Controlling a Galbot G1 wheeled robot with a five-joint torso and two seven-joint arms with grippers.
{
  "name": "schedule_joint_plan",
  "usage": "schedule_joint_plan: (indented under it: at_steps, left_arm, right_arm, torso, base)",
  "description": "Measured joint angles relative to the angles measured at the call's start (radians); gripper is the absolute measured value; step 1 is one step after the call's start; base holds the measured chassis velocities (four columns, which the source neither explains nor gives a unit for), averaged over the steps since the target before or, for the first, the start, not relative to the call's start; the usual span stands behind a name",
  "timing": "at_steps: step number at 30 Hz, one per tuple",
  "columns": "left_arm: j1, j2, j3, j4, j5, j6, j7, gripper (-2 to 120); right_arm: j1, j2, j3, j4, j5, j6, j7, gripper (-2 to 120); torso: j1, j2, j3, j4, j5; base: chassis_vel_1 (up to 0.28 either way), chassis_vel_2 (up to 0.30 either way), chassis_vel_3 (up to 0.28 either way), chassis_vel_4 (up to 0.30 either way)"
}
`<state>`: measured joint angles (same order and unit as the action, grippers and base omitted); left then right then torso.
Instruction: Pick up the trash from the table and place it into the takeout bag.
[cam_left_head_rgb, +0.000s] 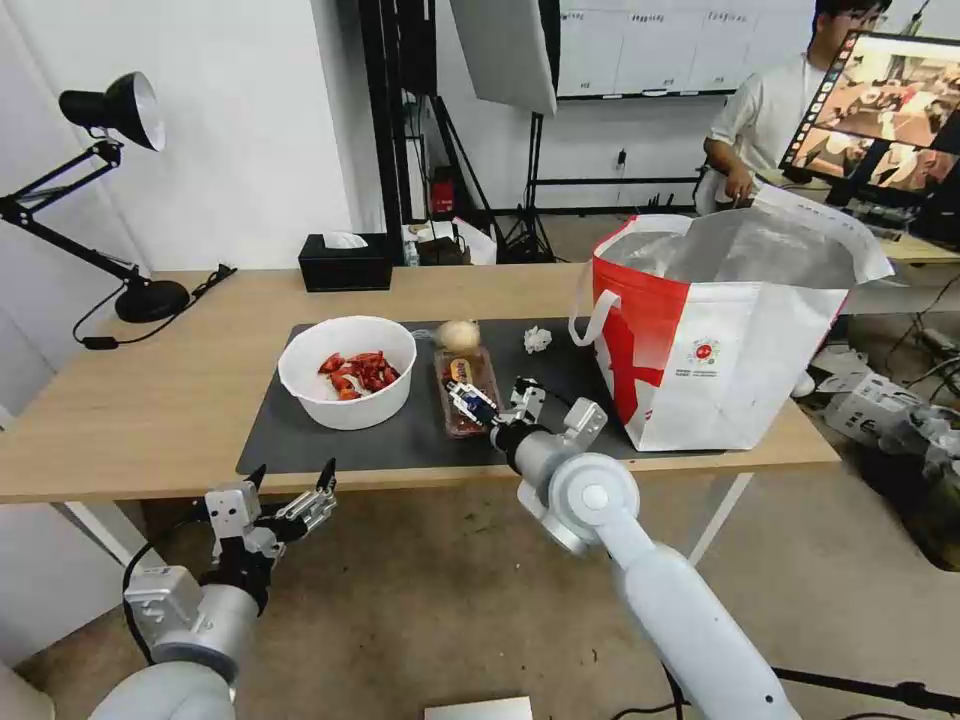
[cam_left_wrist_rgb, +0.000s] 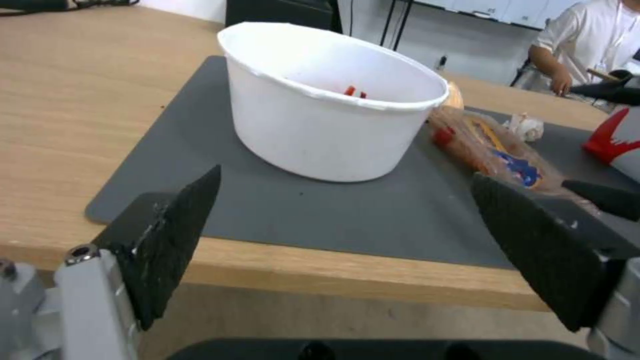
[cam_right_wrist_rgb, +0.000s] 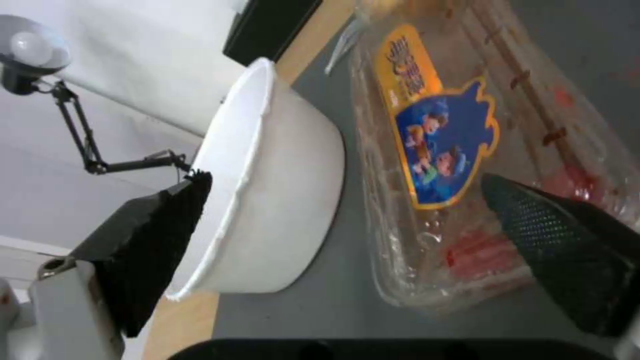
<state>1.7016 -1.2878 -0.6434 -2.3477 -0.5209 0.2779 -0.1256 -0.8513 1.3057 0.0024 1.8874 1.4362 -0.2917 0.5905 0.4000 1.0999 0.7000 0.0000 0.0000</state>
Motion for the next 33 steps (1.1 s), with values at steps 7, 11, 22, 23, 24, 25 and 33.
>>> schedule_joint_plan:
  at_steps: [7,11,22,23,24,25,33]
  left_arm:
    - [0.006,-0.002,0.000,-0.004,-0.008,-0.006,0.002,100]
    - [0.003,-0.002,-0.001,-0.006,-0.010,-0.007,0.002,100]
    - [-0.001,0.000,0.001,-0.007,-0.014,-0.009,0.005,100]
    - [-0.002,-0.001,0.003,-0.006,-0.014,-0.009,0.006,100]
    - [-0.002,-0.001,0.003,-0.006,-0.014,-0.009,0.006,100]
    - [-0.003,-0.001,0.004,-0.004,-0.014,-0.009,0.006,100]
    - [-0.015,0.003,0.004,0.001,-0.018,-0.009,0.011,100]
  right_arm:
    - [0.016,-0.082,-0.043,0.016,-0.420,0.041,-0.226,100]
    - [0.087,-0.146,-0.067,-0.028,-0.649,0.052,-0.364,100]
    - [0.314,-0.227,-0.169,-0.261,-0.774,0.111,-0.662,68]
    - [0.338,-0.228,-0.188,-0.287,-0.774,0.112,-0.684,63]
    - [0.338,-0.228,-0.188,-0.287,-0.774,0.112,-0.684,63]
    - [0.367,-0.229,-0.211,-0.322,-0.774,0.113,-0.714,58]
    - [0.493,-0.199,-0.300,-0.494,-0.756,0.097,-0.827,29]
  torso:
    - [0.000,0.000,0.000,0.0000,0.0002]
    - [0.000,0.000,0.000,0.0001,0.0001]
    - [0.000,0.000,0.000,-0.0001,0.0002]
    - [0.000,0.000,0.000,0.0000,0.0001]
    - [0.000,0.000,0.000,0.0000,0.0001]
    - [0.000,0.000,0.000,0.0000,0.0002]
    - [0.000,0.000,0.000,0.0000,-0.0001]
  base:
    - [0.000,0.000,0.000,0.000]
    - [0.000,0.000,0.000,0.000]
    - [0.000,0.000,0.000,0.000]
    - [0.000,0.000,0.000,0.000]
    - [0.000,0.000,0.000,0.000]
    - [0.000,0.000,0.000,0.000]
    - [0.000,0.000,0.000,0.000]
